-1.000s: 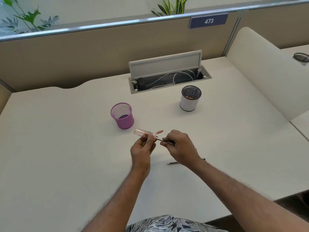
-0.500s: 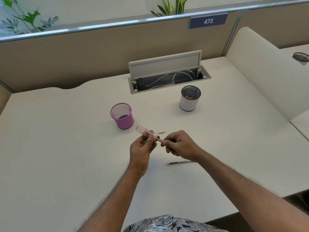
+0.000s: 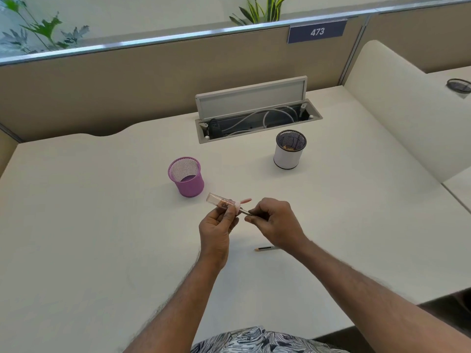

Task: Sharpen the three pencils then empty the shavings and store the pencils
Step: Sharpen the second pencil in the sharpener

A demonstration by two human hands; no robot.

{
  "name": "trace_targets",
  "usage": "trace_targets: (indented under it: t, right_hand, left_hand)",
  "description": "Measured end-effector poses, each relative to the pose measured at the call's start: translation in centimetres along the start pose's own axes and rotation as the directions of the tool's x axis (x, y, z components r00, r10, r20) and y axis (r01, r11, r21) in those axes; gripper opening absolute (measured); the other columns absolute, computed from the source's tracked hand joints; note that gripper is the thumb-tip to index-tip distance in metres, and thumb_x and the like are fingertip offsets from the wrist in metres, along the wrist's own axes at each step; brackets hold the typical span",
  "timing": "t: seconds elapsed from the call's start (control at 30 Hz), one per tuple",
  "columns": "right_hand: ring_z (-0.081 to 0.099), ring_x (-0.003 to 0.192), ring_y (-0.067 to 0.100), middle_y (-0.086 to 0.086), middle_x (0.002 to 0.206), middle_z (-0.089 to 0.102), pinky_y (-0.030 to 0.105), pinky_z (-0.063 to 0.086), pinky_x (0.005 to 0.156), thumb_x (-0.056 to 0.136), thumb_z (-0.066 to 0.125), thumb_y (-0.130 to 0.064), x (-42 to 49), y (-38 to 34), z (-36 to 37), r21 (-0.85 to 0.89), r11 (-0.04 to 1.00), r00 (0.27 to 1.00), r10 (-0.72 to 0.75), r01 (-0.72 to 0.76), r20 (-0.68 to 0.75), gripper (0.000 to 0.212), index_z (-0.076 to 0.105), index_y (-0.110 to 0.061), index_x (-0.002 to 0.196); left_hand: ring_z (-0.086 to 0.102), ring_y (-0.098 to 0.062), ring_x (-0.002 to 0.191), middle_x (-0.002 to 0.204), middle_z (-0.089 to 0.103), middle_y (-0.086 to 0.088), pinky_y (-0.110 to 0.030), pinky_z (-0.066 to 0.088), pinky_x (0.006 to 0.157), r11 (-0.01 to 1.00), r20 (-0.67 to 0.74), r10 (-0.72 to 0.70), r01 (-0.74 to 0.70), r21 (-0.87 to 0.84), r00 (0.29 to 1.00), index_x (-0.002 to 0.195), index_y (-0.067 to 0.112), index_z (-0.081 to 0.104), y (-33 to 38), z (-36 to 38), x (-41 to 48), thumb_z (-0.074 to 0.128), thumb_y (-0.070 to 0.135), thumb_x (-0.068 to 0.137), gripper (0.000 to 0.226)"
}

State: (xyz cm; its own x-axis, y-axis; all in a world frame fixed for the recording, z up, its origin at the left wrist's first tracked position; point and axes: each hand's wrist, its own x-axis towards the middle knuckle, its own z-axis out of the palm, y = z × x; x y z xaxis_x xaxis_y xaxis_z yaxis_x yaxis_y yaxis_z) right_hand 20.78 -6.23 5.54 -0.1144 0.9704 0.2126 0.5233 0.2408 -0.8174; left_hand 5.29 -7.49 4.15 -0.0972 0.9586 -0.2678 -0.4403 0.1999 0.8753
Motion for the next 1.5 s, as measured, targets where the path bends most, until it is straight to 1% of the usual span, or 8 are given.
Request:
trace_targets:
  t: [0.23, 0.5, 0.63, 0.83, 1.1, 1.2, 1.37, 1.5]
  right_hand:
    - [0.046, 0.045, 0.009, 0.003, 0.056, 0.061, 0.024, 0.041, 0.047, 0.078, 0.078, -0.010, 0.1, -0.2, -0.2, 0.238, 0.941, 0.965, 0.207, -0.242, 0.162, 0.013, 0.069, -0.009, 0.069]
    - [0.045, 0.037, 0.013, 0.008, 0.061, 0.067, 0.020, 0.034, 0.038, 0.089, 0.068, -0.012, 0.5, -0.1, -1.2, 0.358, 0.829, 0.869, 0.272, -0.430, 0.414, 0.016, 0.071, -0.006, 0.075]
    - [0.042, 0.036, 0.012, 0.009, 0.060, 0.063, 0.020, 0.032, 0.038, 0.091, 0.066, -0.013, 0.7, 0.2, -1.2, 0.407, 0.745, 0.809, 0.295, -0.528, 0.509, 0.020, 0.068, 0.006, 0.083]
    - [0.038, 0.033, 0.010, 0.006, 0.057, 0.058, 0.017, 0.029, 0.036, 0.093, 0.062, -0.017, 1.0, 0.4, -1.1, 0.463, 0.593, 0.718, 0.312, -0.659, 0.622, 0.023, 0.070, 0.002, 0.082]
    - [0.046, 0.038, 0.014, 0.008, 0.061, 0.062, 0.021, 0.036, 0.039, 0.094, 0.061, -0.020, 1.1, 0.7, -1.9, 0.430, 0.588, 0.681, 0.305, -0.685, 0.666, 0.027, 0.070, 0.004, 0.087]
    - [0.047, 0.039, 0.015, 0.008, 0.062, 0.062, 0.022, 0.036, 0.040, 0.093, 0.062, -0.022, 0.9, 1.0, -2.3, 0.429, 0.583, 0.676, 0.309, -0.690, 0.669, 0.027, 0.071, 0.002, 0.086]
    - [0.049, 0.041, 0.016, 0.009, 0.065, 0.063, 0.024, 0.040, 0.044, 0.092, 0.065, -0.025, 0.6, 1.5, -2.8, 0.433, 0.577, 0.671, 0.295, -0.693, 0.680, 0.026, 0.071, 0.000, 0.087]
    - [0.054, 0.046, 0.017, 0.009, 0.066, 0.065, 0.024, 0.044, 0.046, 0.091, 0.066, -0.023, 0.3, 1.6, -2.9, 0.439, 0.587, 0.682, 0.288, -0.680, 0.672, 0.021, 0.072, -0.003, 0.086]
  left_hand:
    - [0.070, -0.012, 0.087, 0.086, 0.076, 0.000, -0.023, 0.054, 0.078, 1.000, 0.027, -0.018, 0.017, 0.014, 0.999, 0.089, 0.018, 0.078, 0.0, -0.4, -0.1, 0.065, 0.023, 0.087, 0.014]
    - [0.068, -0.014, 0.089, 0.088, 0.074, -0.002, -0.026, 0.053, 0.081, 0.999, 0.072, -0.048, 0.048, 0.014, 0.996, 0.093, 0.016, 0.077, 0.0, -0.9, -0.4, 0.065, 0.024, 0.086, 0.016]
    - [0.068, -0.017, 0.092, 0.093, 0.074, -0.006, -0.026, 0.054, 0.082, 0.998, 0.096, -0.057, 0.058, -0.004, 0.994, 0.091, 0.018, 0.079, 0.2, -1.1, -0.4, 0.068, 0.027, 0.081, 0.017]
    - [0.068, -0.015, 0.092, 0.094, 0.076, -0.003, -0.024, 0.055, 0.080, 0.997, 0.118, -0.054, 0.060, -0.043, 0.991, 0.106, 0.006, 0.069, 0.5, -1.0, -0.1, 0.066, 0.021, 0.080, 0.030]
    - [0.068, -0.015, 0.092, 0.092, 0.073, -0.005, -0.023, 0.055, 0.081, 0.988, 0.087, -0.082, 0.093, -0.122, 0.993, 0.100, 0.009, 0.072, 1.0, -1.1, 0.2, 0.067, 0.018, 0.081, 0.021]
    - [0.070, -0.014, 0.092, 0.092, 0.071, -0.002, -0.022, 0.054, 0.080, 0.986, 0.032, -0.079, 0.083, -0.145, 0.996, 0.102, 0.008, 0.069, 1.5, -1.7, 0.9, 0.060, 0.012, 0.091, 0.014]
    - [0.070, -0.011, 0.090, 0.106, 0.066, -0.009, -0.022, 0.052, 0.080, 0.984, -0.035, -0.048, 0.041, -0.176, 0.998, 0.100, 0.006, 0.065, 2.4, -2.8, 1.6, 0.055, 0.012, 0.095, 0.013]
    - [0.070, -0.012, 0.087, 0.098, 0.068, -0.007, -0.020, 0.054, 0.075, 0.980, -0.076, -0.081, 0.065, -0.187, 0.994, 0.104, 0.006, 0.066, 2.1, -3.4, 1.4, 0.052, 0.011, 0.098, 0.016]
